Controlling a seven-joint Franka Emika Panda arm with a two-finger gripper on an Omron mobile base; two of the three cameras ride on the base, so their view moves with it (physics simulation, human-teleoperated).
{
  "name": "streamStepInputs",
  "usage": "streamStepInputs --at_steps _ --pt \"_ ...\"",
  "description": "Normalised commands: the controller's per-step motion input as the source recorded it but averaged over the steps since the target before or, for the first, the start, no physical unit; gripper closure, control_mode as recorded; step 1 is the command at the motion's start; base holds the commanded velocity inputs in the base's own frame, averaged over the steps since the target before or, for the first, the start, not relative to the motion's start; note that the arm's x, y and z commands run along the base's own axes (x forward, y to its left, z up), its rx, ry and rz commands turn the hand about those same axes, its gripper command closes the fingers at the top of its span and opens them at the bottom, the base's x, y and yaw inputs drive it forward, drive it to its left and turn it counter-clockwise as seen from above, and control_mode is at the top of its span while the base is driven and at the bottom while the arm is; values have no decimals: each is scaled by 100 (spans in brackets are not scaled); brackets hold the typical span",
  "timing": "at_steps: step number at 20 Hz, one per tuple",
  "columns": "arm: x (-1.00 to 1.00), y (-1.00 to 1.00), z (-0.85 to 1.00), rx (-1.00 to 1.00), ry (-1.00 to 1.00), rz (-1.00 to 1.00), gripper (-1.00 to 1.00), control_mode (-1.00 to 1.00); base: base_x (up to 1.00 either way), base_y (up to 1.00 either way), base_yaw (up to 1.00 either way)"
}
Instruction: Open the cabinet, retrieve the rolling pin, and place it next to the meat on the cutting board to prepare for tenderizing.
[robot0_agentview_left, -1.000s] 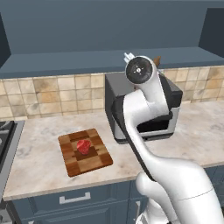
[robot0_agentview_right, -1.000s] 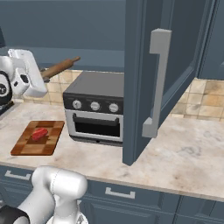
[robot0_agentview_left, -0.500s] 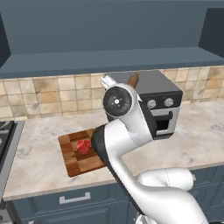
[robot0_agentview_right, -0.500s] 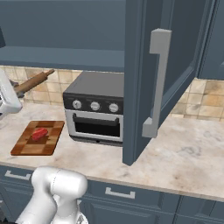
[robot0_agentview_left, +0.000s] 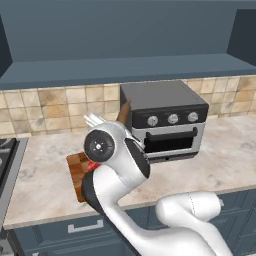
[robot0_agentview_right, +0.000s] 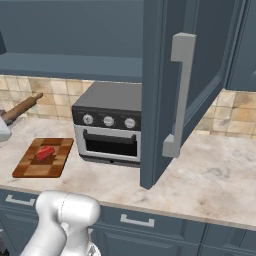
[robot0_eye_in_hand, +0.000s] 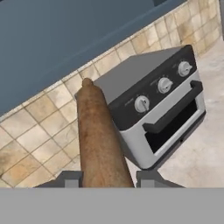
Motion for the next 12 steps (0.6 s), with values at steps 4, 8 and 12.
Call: streamStepInputs --at_steps 4,8,12 --pt "44 46 -57 -14 13 0 100 -100 0 0 0" --pt "51 34 -57 -12 11 0 100 -100 0 0 0" --pt "54 16 -60 -8 9 0 100 -100 0 0 0"
